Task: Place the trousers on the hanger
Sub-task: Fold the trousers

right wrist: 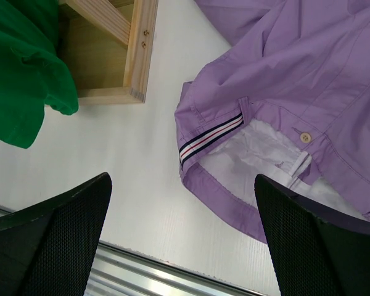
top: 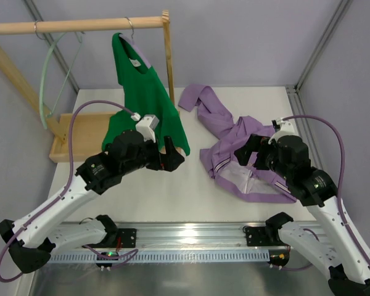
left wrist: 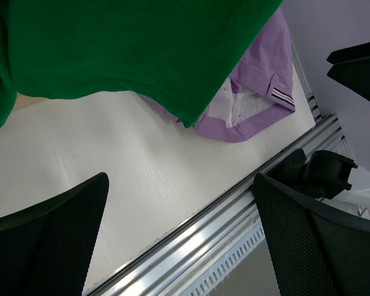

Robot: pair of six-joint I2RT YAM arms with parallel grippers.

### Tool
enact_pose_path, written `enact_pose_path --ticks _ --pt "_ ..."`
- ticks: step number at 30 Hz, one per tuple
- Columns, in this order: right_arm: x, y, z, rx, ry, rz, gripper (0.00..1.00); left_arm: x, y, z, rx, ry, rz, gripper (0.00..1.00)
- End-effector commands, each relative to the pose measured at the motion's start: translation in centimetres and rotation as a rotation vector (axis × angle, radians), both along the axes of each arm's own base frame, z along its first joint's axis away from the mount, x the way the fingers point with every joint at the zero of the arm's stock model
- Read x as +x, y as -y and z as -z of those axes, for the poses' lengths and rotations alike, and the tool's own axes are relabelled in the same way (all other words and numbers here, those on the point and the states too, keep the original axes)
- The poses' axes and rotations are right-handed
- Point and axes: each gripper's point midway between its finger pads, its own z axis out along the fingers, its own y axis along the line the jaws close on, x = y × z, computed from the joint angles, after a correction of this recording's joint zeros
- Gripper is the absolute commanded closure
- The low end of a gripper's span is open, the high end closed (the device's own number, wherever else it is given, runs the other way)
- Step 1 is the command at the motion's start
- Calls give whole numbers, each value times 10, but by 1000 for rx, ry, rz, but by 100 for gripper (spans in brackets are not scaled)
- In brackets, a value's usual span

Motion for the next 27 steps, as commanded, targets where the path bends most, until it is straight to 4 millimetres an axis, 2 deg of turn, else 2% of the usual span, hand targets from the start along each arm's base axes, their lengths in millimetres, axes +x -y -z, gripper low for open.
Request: enact_pose_path --ticks 1,9,13,14,17,19,22,23,24,25,27 --pt "5 5 -6 20 25 49 0 -3 13 -26 -68 60 72 0" --pt "7 12 0 32 -7 128 0 -6 31 -20 -101 7 127 1" --pt "8 27 25 -24 -78 220 0 -9 50 -7 -96 -37 158 3" --pt "11 38 34 -66 -101 282 0 -11 55 -5 -86 -42 166 4" --pt "12 49 55 -129 -178 349 0 -14 74 8 -52 -55 177 4" --pt "11 57 62 -139 -202 408 1 -15 89 19 -48 -76 187 5" --pt "8 73 72 -168 -199 489 7 -18 110 36 -33 -112 211 6" --pt "6 79 80 -184 -211 508 15 -17 117 38 -35 -111 216 7" --pt "5 86 84 -191 -214 537 17 -19 123 39 -37 -106 228 7" --pt "4 91 86 -192 -214 553 18 -16 129 49 -19 -115 227 8" --pt "2 102 94 -199 -232 595 26 -8 139 49 -35 -90 220 8"
